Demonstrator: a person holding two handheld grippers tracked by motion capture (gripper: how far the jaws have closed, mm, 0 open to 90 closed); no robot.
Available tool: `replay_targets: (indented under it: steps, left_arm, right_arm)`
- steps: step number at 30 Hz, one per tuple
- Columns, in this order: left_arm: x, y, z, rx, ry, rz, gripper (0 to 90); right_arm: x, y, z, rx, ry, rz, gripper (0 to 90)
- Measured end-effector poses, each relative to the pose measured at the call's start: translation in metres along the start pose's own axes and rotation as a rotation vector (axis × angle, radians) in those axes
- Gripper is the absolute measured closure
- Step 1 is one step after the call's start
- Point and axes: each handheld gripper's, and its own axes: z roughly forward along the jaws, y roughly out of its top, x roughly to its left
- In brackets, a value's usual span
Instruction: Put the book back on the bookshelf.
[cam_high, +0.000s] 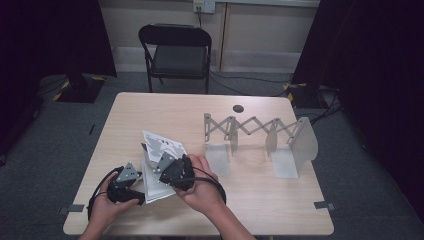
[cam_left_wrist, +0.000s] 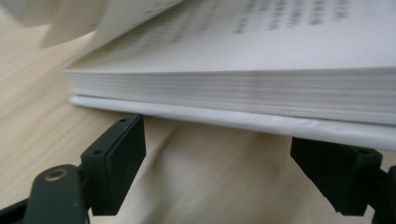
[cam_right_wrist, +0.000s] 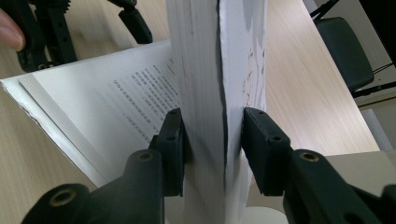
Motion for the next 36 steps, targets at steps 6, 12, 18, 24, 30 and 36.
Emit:
replay_targets:
  steps: [6,12,18,24,30,36]
  left_arm:
    - [-0.004,0.007,-0.006,-0.046,0.000,0.064,18.0]
    - [-0.010,0.012,-0.010,-0.078,0.007,0.130,19.4]
    - [-0.013,0.016,-0.013,-0.090,0.001,0.171,21.0]
    - [-0.019,0.021,-0.013,-0.093,-0.022,0.215,19.3]
    - [-0.024,0.024,-0.018,-0.107,-0.010,0.281,27.6]
    - [-0.027,0.027,-0.023,-0.111,-0.003,0.327,37.2]
  right_arm:
    - [-0.001,0.003,-0.002,0.010,0.007,-0.011,61.2]
    - [-0.003,0.005,-0.004,0.024,0.019,-0.022,61.1]
    - [-0.005,0.009,-0.006,0.043,0.033,-0.036,61.1]
    - [-0.007,0.014,-0.007,0.064,0.053,-0.057,60.9]
    - [-0.008,0.016,-0.007,0.070,0.062,-0.072,60.6]
    - [-0.008,0.017,-0.008,0.068,0.075,-0.083,60.0]
